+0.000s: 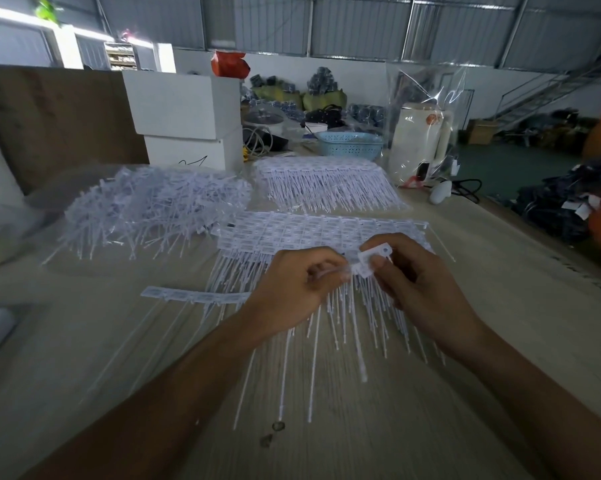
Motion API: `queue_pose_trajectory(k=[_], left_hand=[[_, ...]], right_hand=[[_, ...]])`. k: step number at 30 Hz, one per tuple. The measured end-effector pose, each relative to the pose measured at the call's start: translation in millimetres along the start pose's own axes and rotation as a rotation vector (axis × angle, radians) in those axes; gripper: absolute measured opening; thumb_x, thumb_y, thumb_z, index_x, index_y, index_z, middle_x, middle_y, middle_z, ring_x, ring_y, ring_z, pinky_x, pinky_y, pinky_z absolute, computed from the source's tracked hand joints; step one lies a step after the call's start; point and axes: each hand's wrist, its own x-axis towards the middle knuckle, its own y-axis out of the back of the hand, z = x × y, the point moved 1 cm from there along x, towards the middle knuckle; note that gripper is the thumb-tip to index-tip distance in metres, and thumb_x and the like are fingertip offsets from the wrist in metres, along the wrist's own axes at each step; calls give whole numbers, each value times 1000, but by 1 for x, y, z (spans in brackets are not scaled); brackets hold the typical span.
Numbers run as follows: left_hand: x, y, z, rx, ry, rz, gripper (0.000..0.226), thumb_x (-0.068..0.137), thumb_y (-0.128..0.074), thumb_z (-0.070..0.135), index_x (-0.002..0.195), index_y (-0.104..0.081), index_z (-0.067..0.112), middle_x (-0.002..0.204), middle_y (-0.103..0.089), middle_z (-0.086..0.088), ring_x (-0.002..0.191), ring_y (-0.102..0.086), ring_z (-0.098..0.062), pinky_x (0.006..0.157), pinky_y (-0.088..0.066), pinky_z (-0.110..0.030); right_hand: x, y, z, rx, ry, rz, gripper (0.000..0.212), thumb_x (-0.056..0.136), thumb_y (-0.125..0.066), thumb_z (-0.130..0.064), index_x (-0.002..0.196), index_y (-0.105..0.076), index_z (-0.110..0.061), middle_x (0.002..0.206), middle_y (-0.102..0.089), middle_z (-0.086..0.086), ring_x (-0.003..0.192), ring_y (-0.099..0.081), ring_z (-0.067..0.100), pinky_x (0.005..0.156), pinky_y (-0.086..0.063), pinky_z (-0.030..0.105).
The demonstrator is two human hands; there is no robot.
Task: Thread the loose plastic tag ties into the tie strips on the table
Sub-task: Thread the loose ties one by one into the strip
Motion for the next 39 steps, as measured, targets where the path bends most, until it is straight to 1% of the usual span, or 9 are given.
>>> queue_pose_trajectory(k=[6,10,13,17,22,28,31,35,39], left_hand=[[-1,-4,1,13,-65,21,16,85,-79,25,100,-75,20,85,-73,11,76,-67,-6,69,-52,-31],[-2,-6,1,11,-87,54,16,84,-79,24,99,-75,22,82,-70,16,72,-65,-3,63,-45,-15],[-3,-8,2,31,-93,59,20,85,-78,27,103,-70,25,80,-69,15,70,-64,-2,61,-46,-18],[-2,-9,2,27,-73,108,27,83,-79,29,99,-58,29,80,-69,11,72,-67,-7,65,-52,-32],[-5,-11,2,48,-100,33,17,88,-74,24,96,-60,21,86,-70,9,76,-68,-11,66,-54,-43],[-3,-7,3,135,-144,7,30,94,-60,21,124,-60,19,117,-69,2,108,-64,-16,89,-52,-44],[-2,-5,-1,186,-102,25,34,94,-66,20,128,-61,17,117,-69,-1,107,-63,-19,89,-51,-43],[-1,-4,-3,240,-115,28,27,96,-63,22,122,-67,12,109,-72,-5,97,-65,-22,82,-51,-43],[-1,-4,-2,227,-137,16,23,100,-58,20,118,-69,10,101,-73,-3,86,-66,-19,75,-53,-38]], right_hand=[[2,5,4,12,-51,31,28,103,-51,-11,124,-58,-27,62,-42,23,50,-32,14,48,-29,23],[2,2,5,-49,-2,-34,26,104,-44,-1,111,-67,-10,66,-59,-9,51,-44,2,54,-32,11],[3,-2,6,-10,-85,-79,24,104,-43,1,102,-67,-4,62,-57,-25,52,-48,-2,53,-33,7],[1,-8,2,128,-289,-140,29,106,-43,-22,86,-60,-10,56,-41,-13,47,-34,1,50,-30,16],[-3,-17,-4,93,-245,-159,27,103,-52,-25,83,-59,-8,64,-40,-4,53,-37,4,52,-31,15],[3,-5,4,295,-378,-43,29,102,-55,-24,90,-53,2,67,-31,12,50,-26,11,46,-25,21],[3,-3,8,348,-419,-34,34,101,-55,-28,94,-50,5,74,-28,20,55,-22,15,46,-23,22],[0,-5,8,363,-349,-75,26,101,-54,-27,88,-57,-5,67,-34,3,53,-27,12,48,-28,20],[2,-1,3,54,-76,-41,16,101,-55,-18,92,-67,-16,62,-50,-18,54,-44,3,56,-36,14]])
